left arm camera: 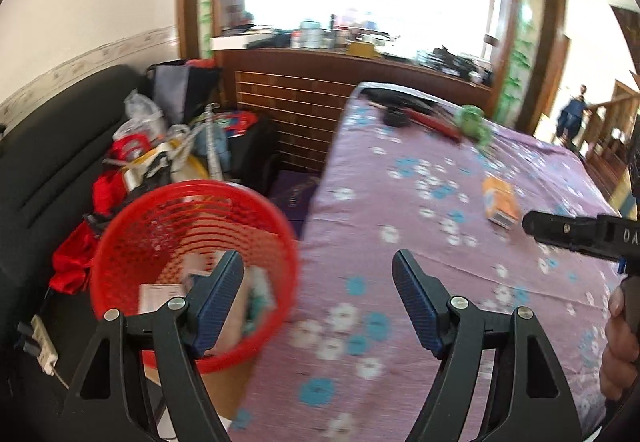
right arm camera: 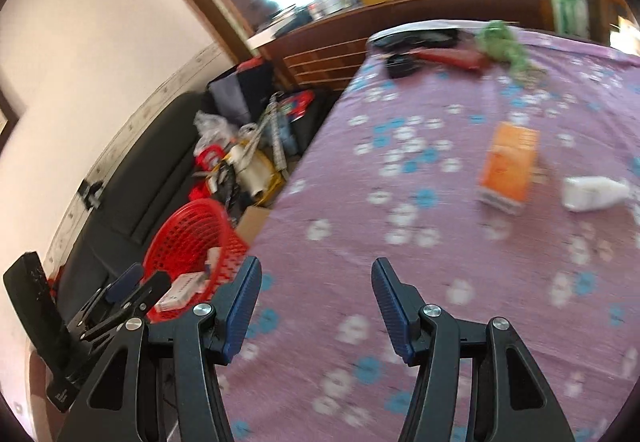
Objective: Collect trash
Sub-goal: 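Move both tools back over the table toward the orange box and spray bottle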
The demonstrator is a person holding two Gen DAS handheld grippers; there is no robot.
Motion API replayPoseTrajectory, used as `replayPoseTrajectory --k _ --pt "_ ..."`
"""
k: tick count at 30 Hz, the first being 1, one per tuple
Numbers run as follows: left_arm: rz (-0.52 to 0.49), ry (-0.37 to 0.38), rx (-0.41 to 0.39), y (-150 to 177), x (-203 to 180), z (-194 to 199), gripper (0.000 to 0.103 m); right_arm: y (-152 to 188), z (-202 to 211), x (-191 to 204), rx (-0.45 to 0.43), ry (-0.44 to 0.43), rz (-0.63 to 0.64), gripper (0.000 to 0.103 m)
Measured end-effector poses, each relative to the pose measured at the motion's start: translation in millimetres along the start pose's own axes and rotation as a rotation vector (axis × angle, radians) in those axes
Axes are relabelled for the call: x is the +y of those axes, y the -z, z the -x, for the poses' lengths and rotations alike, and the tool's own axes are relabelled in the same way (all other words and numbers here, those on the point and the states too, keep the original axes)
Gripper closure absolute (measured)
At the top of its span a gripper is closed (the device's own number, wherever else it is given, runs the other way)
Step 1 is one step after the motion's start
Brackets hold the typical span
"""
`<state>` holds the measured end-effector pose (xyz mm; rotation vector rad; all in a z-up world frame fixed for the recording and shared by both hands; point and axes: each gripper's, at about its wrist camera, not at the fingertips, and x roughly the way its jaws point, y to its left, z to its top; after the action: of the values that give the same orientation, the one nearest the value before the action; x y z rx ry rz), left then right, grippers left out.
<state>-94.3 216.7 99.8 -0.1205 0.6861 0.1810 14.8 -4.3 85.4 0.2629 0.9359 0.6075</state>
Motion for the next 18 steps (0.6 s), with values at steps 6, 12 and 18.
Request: replayPoseTrajectory --k 6,12,18 --pt "-0.103 0.080 0.041 -5 -64 -8 0.024 -3 45 -66 -0.081 0.076 -0.103 0.041" --pt "-0.208 0.160 0.127 -23 -139 -34 0.023 -8 83 -142 -0.174 0.169 -0.238 0.041" --pt "-0.216 0.212 0.226 -51 -203 -83 0.019 -2 91 -196 -0.206 0.172 -0.333 0.041"
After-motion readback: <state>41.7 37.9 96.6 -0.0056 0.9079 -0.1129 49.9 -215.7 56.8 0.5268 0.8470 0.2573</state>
